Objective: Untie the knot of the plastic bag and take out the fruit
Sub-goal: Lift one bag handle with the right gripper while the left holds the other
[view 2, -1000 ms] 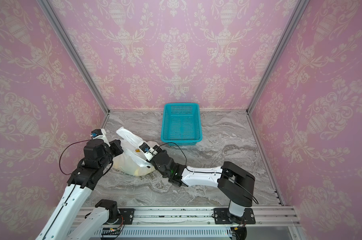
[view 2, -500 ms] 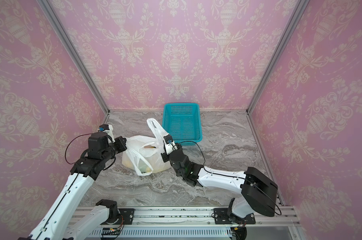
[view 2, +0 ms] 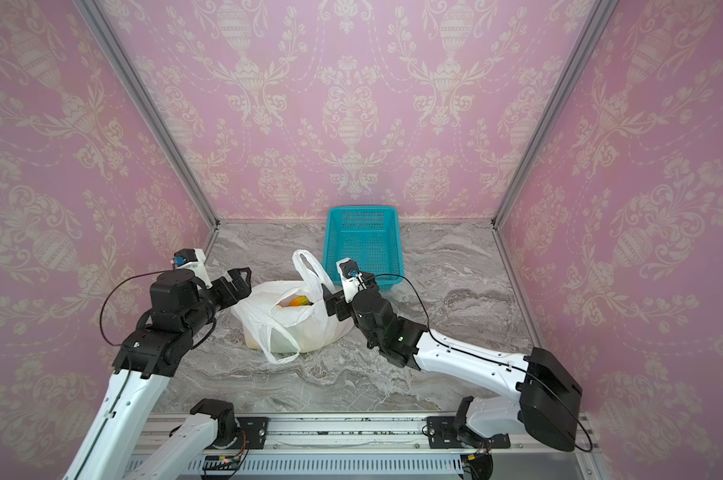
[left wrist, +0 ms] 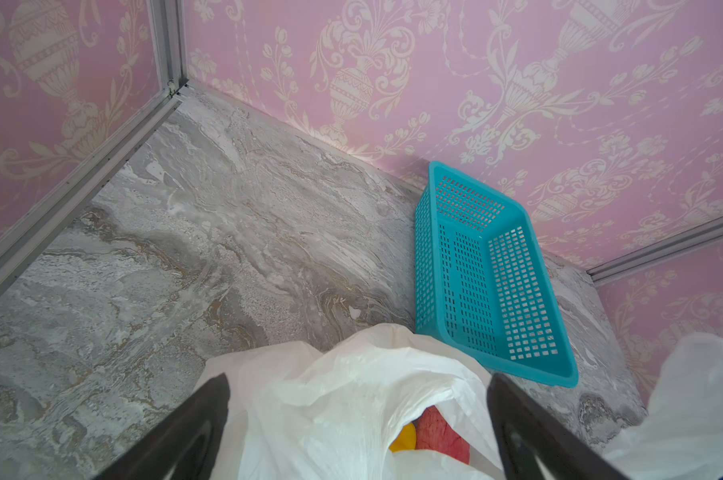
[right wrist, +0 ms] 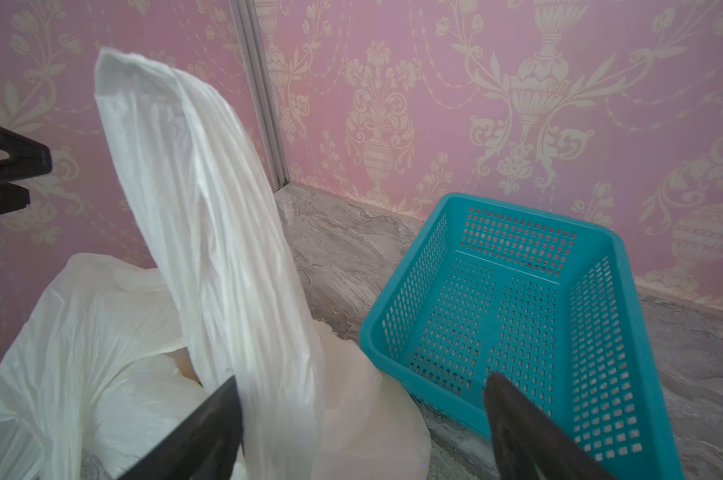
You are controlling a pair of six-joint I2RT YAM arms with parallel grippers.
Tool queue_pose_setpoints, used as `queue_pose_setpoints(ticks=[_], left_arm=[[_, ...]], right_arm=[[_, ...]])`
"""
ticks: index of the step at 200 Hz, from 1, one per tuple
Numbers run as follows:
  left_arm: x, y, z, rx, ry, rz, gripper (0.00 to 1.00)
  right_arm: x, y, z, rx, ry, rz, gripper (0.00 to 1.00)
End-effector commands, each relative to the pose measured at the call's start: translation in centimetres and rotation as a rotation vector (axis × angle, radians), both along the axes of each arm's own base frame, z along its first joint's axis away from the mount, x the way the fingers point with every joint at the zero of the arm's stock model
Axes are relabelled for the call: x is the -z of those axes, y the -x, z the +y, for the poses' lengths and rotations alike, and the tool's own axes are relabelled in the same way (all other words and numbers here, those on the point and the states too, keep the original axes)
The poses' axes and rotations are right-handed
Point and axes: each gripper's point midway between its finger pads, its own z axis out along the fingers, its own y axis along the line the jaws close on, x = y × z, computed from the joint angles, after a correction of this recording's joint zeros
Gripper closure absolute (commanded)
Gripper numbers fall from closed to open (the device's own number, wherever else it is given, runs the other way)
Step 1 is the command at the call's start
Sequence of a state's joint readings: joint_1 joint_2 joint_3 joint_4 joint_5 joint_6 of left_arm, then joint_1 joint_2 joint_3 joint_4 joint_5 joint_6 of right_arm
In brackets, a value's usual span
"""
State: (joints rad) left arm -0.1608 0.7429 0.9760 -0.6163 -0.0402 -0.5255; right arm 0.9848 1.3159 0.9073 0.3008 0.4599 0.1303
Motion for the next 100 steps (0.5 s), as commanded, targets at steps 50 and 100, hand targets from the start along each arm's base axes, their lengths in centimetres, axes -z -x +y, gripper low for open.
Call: queue_pose_setpoints(ticks=[50, 100], left_arm=[[4.3, 6.4, -2.7, 0.124, 0.081, 0.117, 0.04], [5.5, 8.4, -6.4, 0.323, 0.117, 0.174, 0.09]], right_arm=[[-1.3, -0.3, 4.4, -0.133, 0.070, 0.061, 0.09], [-2.1, -2.4, 6.7, -0.110, 0.112, 0.067, 0.50]])
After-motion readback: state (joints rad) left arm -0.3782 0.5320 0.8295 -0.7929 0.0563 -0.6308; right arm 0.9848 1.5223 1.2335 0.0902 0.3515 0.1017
